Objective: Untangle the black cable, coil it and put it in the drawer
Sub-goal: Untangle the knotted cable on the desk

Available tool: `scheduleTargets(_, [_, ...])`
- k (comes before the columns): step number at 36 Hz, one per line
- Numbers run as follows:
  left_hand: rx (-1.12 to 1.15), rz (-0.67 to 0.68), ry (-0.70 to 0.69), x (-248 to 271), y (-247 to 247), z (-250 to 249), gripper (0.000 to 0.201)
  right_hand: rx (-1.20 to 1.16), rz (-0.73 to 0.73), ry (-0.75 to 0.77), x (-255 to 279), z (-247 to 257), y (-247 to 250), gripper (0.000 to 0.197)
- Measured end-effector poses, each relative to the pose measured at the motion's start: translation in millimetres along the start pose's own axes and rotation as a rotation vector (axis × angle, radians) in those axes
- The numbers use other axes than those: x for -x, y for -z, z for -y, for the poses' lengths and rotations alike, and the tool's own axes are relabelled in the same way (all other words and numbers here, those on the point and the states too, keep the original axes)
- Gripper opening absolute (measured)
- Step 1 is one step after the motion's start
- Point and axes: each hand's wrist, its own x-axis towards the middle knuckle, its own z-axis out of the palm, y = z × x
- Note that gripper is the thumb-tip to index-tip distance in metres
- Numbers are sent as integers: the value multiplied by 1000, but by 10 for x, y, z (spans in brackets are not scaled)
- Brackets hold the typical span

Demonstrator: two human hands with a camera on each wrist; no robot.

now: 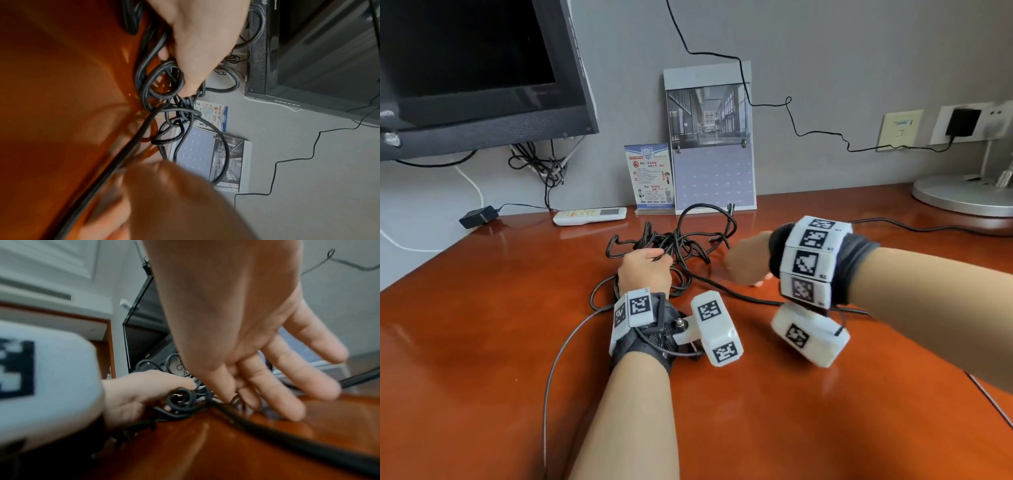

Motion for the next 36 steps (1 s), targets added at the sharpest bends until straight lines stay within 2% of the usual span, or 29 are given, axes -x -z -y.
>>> scheduleTargets(3, [17, 10, 1, 13, 0, -6, 22, -147, -109, 76, -221, 148, 111, 35])
scheduleTargets(5, [22, 5, 0, 13, -6, -3, 21, -226, -131, 75, -320, 190, 147, 40])
scheduleTargets(8, [22, -12, -1, 4, -11, 8, 20, -191, -58, 52, -352, 223, 159, 34])
scheduleTargets(12, [5, -30, 24, -8, -18, 5, 19, -160, -42, 144, -312, 149, 97, 19])
scheduleTargets(15, [13, -36, 32, -12, -15, 1, 19, -227, 5, 183, -226, 44, 21, 12])
scheduleTargets(18, [12, -34, 30, -7, -9, 1, 20, -217, 75, 209, -91, -14, -51, 25])
scheduleTargets(22, [11, -39, 27, -11, -6, 5, 20, -157, 141, 247, 58, -70, -146, 13])
scheduleTargets(29, [24, -33, 19, 20, 17, -13, 21, -114, 253, 133, 158, -163, -126, 16])
scheduleTargets(31, [24, -40, 24, 18, 14, -11, 21, -185, 273, 81, 132, -164, -66, 18])
scheduleTargets(33, [22, -39, 24, 15, 16, -6, 21, -286, 200, 44, 49, -125, -13, 25])
scheduleTargets(36, [29, -32, 20, 25, 19, -8, 21, -352, -4, 42, -140, 31, 15, 34])
